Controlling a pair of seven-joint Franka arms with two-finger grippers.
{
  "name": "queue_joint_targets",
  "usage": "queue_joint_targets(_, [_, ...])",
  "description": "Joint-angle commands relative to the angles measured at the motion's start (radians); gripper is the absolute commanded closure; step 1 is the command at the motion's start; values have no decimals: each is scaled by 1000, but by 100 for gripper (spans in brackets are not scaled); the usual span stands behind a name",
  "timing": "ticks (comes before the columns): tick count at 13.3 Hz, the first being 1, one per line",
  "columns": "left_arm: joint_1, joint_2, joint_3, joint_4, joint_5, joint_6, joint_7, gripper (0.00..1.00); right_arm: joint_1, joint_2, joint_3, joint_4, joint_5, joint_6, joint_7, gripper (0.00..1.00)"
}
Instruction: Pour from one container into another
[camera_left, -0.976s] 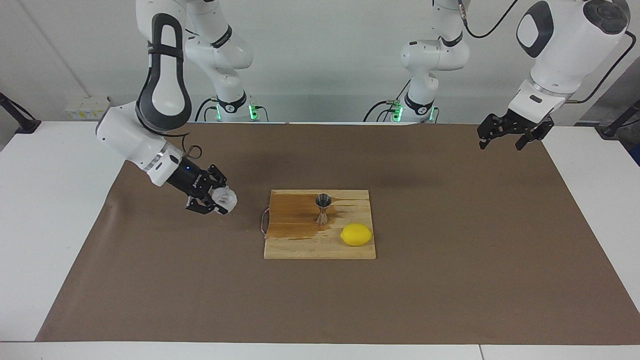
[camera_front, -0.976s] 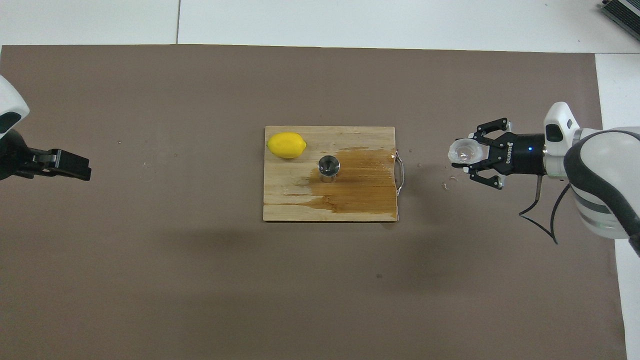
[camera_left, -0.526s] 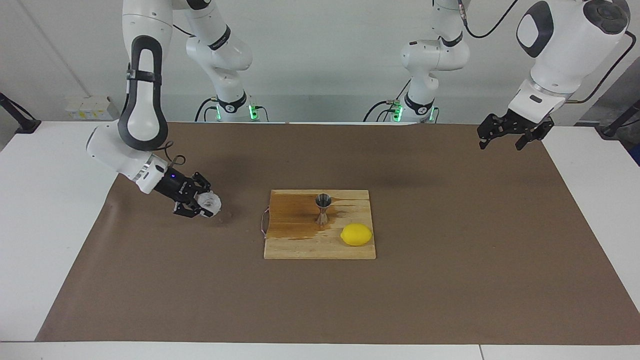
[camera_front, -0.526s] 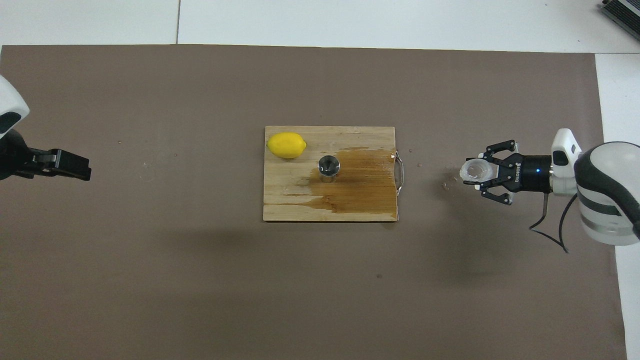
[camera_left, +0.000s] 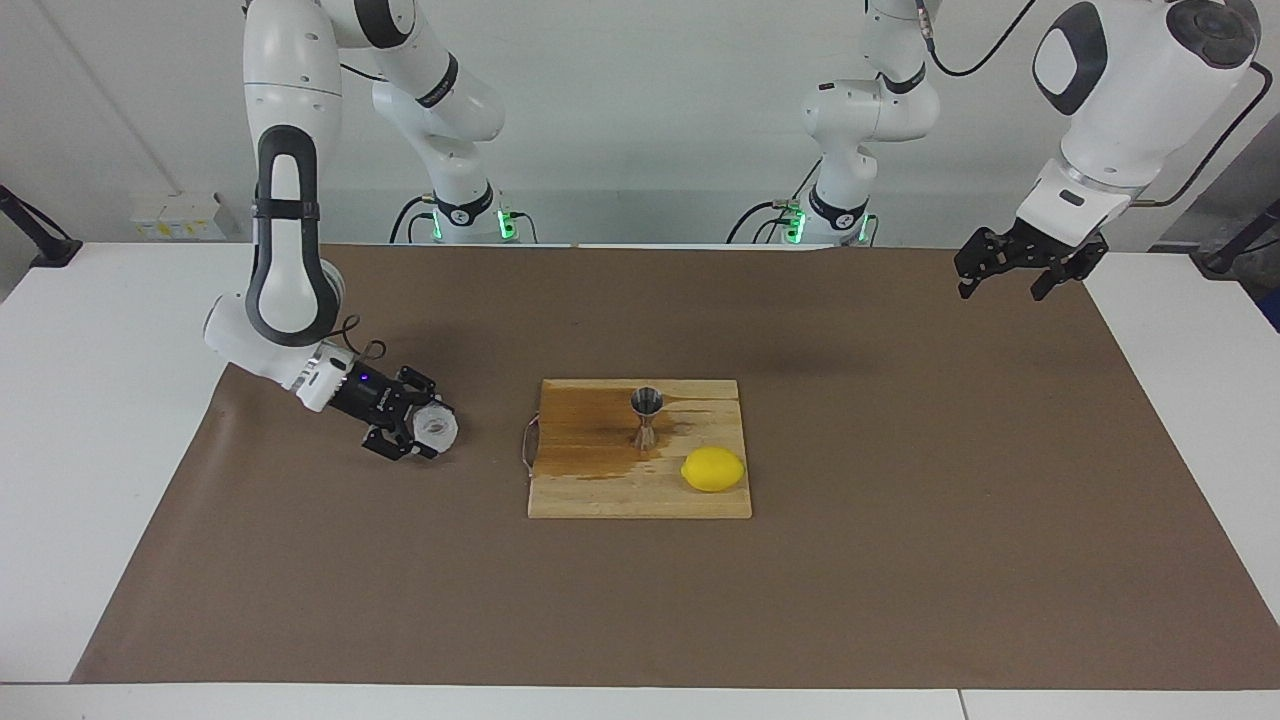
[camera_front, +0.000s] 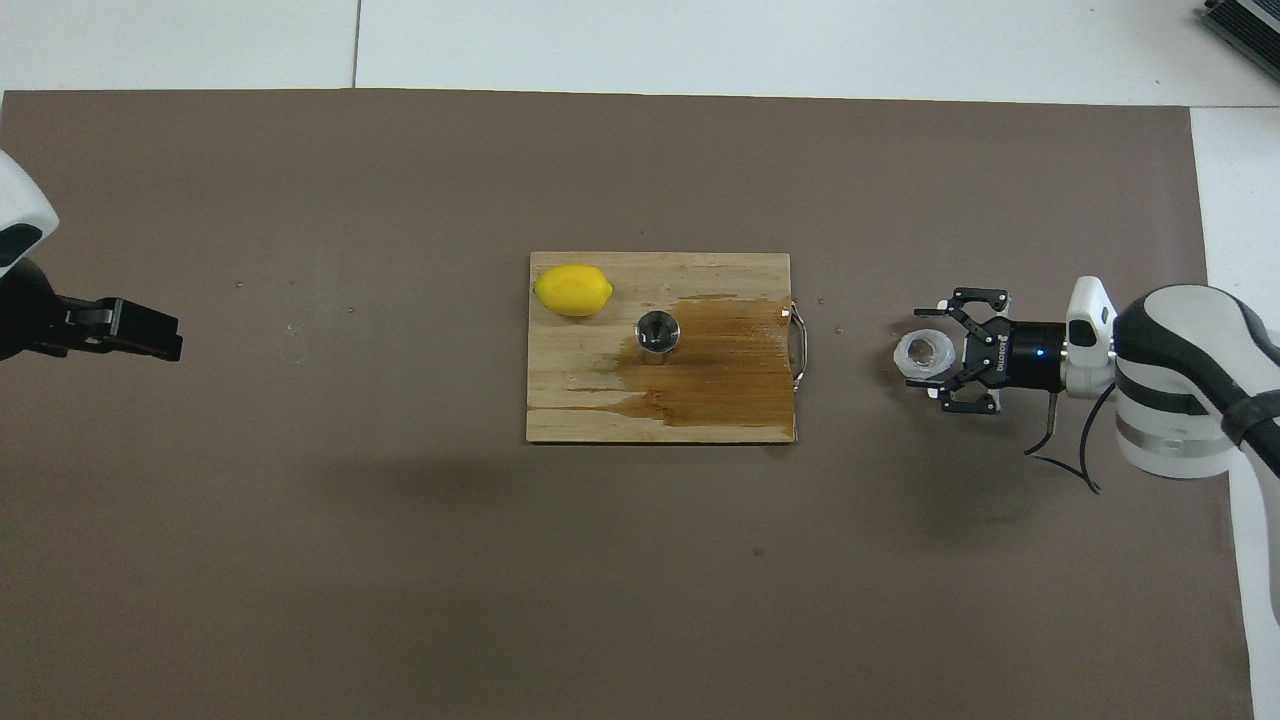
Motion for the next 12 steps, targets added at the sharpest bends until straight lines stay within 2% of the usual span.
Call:
queue_joint_targets(1, [10, -28, -5, -28, 0, 3, 2, 0, -25, -20, 4, -5, -47, -9, -5, 0])
queue_joint_targets(3, [10, -29, -5, -30, 0, 3, 2, 0, -74, -41, 2, -5, -165, -15, -5, 0])
queue_joint_targets(6, [10, -28, -5, -28, 0, 3, 2, 0, -135, -86, 1, -3, -274, -64, 36, 0])
queue_joint_targets(9, [10, -28, -5, -28, 0, 3, 2, 0, -131, -182, 2, -3, -435, -81, 357, 0])
queue_joint_targets(12, [10, -29, -5, -28, 0, 3, 2, 0, -64, -212, 4, 8, -521, -63, 708, 0])
